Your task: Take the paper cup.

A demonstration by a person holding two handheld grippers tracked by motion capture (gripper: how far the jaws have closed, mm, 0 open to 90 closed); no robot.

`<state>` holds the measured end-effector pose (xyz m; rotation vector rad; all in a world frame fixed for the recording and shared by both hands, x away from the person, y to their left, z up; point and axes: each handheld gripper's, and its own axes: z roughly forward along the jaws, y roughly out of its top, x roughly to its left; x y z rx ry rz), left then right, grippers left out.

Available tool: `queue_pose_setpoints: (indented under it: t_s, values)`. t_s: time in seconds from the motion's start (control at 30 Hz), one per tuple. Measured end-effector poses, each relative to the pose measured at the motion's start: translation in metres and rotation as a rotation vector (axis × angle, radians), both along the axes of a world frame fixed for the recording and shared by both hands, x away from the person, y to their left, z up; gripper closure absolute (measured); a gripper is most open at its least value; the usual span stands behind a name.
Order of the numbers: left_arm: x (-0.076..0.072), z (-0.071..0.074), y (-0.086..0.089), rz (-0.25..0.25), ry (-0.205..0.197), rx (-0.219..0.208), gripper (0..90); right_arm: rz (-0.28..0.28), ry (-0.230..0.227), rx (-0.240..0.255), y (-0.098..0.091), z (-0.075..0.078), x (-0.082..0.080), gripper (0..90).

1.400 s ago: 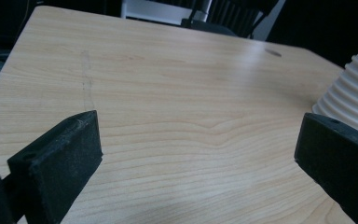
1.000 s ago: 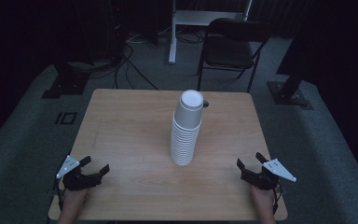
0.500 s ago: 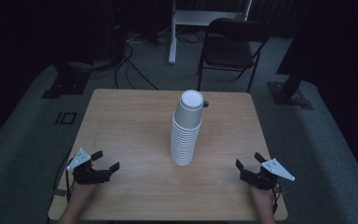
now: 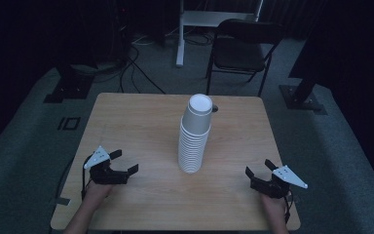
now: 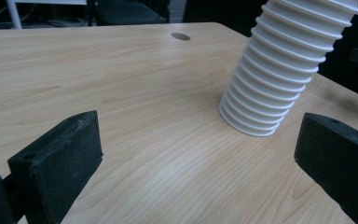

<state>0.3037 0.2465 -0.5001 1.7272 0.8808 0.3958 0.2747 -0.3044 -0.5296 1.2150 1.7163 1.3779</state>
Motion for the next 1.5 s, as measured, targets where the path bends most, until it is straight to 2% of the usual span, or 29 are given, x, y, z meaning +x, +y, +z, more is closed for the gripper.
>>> queue_pose_setpoints:
  t_s: [0.1,0.3,0.43,0.6,0.67,0.73,0.8,0.83,0.87,1.0,1.1,1.27,1.5]
  values:
    - [0.002,0.004,-0.007,-0.020,-0.007,0.012,1.5,0.006,0.000,-0.002,0.001,0.000,0.000,11.4]
    - [0.008,0.015,-0.017,-0.060,-0.024,-0.001,1.5,0.012,0.000,0.003,0.002,-0.001,0.001,11.3]
    - [0.011,0.022,-0.027,-0.086,-0.033,0.014,1.5,0.025,0.003,-0.006,0.006,0.000,0.001,11.4]
    - [0.014,0.031,-0.036,-0.117,-0.047,0.004,1.5,0.085,0.018,0.025,0.010,0.000,0.005,13.4]
    - [0.016,0.035,-0.040,-0.131,-0.049,0.006,1.5,0.081,0.008,0.034,0.011,-0.001,0.007,13.2]
    - [0.017,0.039,-0.043,-0.139,-0.054,0.011,1.5,0.083,0.016,0.031,0.012,-0.003,0.009,13.4]
    - [0.019,0.043,-0.047,-0.153,-0.055,0.005,1.5,0.080,0.026,0.019,0.013,-0.003,0.008,16.6]
    - [0.020,0.044,-0.050,-0.160,-0.055,0.005,1.5,0.083,0.035,0.018,0.013,-0.003,0.008,21.6]
    - [0.021,0.046,-0.053,-0.169,-0.060,0.008,1.5,0.079,0.036,0.015,0.013,-0.003,0.007,21.9]
    - [0.023,0.052,-0.063,-0.198,-0.072,0.012,1.5,0.115,0.058,0.033,0.010,-0.001,0.005,18.8]
    - [0.025,0.056,-0.070,-0.214,-0.072,0.008,1.5,0.140,0.066,0.024,0.010,0.000,0.004,14.8]
    - [0.028,0.064,-0.081,-0.238,-0.078,0.011,1.5,0.130,0.074,0.010,0.011,0.000,0.004,12.8]
    - [0.033,0.078,-0.097,-0.279,-0.094,0.020,1.4,0.149,0.079,0.021,0.010,0.000,0.005,11.1]
